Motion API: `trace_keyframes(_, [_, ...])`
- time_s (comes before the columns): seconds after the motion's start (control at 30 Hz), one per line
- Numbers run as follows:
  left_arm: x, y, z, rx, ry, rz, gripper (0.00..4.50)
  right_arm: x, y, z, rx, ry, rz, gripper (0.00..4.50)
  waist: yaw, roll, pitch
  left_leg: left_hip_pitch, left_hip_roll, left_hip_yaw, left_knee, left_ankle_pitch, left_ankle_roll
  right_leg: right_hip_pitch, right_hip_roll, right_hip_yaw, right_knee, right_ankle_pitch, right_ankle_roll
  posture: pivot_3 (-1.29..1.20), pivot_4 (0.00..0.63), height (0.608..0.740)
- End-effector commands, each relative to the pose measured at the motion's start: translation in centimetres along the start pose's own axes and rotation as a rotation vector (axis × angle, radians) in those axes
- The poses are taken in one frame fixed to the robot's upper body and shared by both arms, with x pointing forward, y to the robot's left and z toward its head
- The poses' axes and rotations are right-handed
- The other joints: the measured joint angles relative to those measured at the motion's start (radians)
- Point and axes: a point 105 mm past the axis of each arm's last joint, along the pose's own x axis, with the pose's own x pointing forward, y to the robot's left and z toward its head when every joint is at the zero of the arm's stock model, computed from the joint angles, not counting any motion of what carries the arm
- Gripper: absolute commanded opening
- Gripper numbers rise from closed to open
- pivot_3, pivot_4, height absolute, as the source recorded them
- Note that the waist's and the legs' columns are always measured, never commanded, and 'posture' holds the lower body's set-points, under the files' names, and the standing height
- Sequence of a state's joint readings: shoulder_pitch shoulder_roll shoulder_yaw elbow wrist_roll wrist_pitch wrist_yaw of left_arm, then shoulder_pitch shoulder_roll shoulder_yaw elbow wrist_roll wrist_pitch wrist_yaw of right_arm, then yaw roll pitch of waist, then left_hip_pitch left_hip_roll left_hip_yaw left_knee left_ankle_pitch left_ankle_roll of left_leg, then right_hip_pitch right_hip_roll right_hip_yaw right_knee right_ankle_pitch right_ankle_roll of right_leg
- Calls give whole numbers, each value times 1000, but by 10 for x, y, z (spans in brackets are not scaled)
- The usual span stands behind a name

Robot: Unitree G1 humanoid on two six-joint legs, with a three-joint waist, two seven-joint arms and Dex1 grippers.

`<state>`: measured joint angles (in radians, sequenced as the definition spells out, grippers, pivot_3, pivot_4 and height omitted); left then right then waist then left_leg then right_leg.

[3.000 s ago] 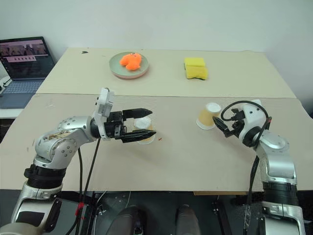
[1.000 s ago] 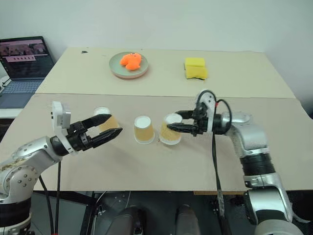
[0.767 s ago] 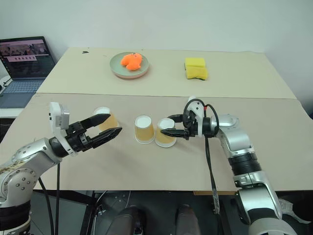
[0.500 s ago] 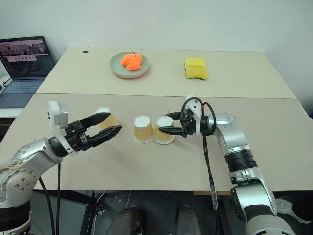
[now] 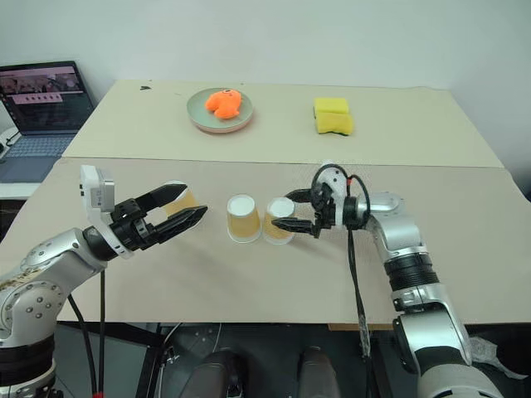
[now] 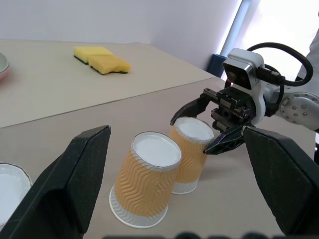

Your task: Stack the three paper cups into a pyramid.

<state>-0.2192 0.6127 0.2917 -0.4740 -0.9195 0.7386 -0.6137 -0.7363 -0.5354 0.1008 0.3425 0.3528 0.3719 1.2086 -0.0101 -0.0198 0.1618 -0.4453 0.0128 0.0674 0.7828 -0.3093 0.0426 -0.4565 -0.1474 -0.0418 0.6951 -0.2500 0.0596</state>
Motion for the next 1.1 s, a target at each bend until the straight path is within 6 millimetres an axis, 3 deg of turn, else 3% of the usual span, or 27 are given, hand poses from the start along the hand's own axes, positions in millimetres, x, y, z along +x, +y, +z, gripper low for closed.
trace_keyframes(0.03, [0, -1, 12, 17, -48, -14, 4500, -18, -2, 31, -8, -77, -3, 4494, -1, 0, 0, 0, 0, 0, 0, 0, 0, 0, 0, 0, 0, 0, 0, 0, 150, 673])
trace_keyframes(0.23, [-5, 15, 21, -33, -108, 55, 4500, -53, -8, 48, 8, -131, -88, 4494, -2, 0, 0, 0, 0, 0, 0, 0, 0, 0, 0, 0, 0, 0, 0, 0, 150, 673])
trace_keyframes(0.33, [-14, 32, 19, -12, -113, 181, 4500, -64, 4, 52, -8, -143, -82, 4494, -1, 0, 0, 0, 0, 0, 0, 0, 1, 0, 0, 0, 0, 0, 0, 0, 150, 673])
trace_keyframes(0.47, [-32, 59, 11, -5, -113, 370, 4500, -66, 25, 59, -24, -157, -39, 4494, -2, 0, 0, 0, 0, 0, -1, -1, 1, 0, 0, 0, -1, 0, 0, 0, 150, 673])
trace_keyframes(0.63, [-48, 82, -1, -21, -92, 475, 4500, -59, 30, 60, -26, -159, -51, 4494, -1, -1, 0, 1, 1, 0, 0, -2, 3, 0, 0, 0, 1, 0, 0, 0, 150, 673])
trace_keyframes(0.87, [-31, 80, -23, -2, -32, 418, 4500, -61, 36, 67, -16, -199, -44, 4494, 8, -1, 0, 0, 0, 0, 0, -1, 2, 0, 0, 0, -1, 0, 0, 0, 150, 673])
trace_keyframes(1.1, [-11, 70, -24, -22, -41, 313, 4500, -66, 40, 68, -24, -188, -65, 4494, 13, -1, 1, 0, 0, 0, 0, -1, 2, 0, 0, 0, -1, 0, 0, 0, 150, 673])
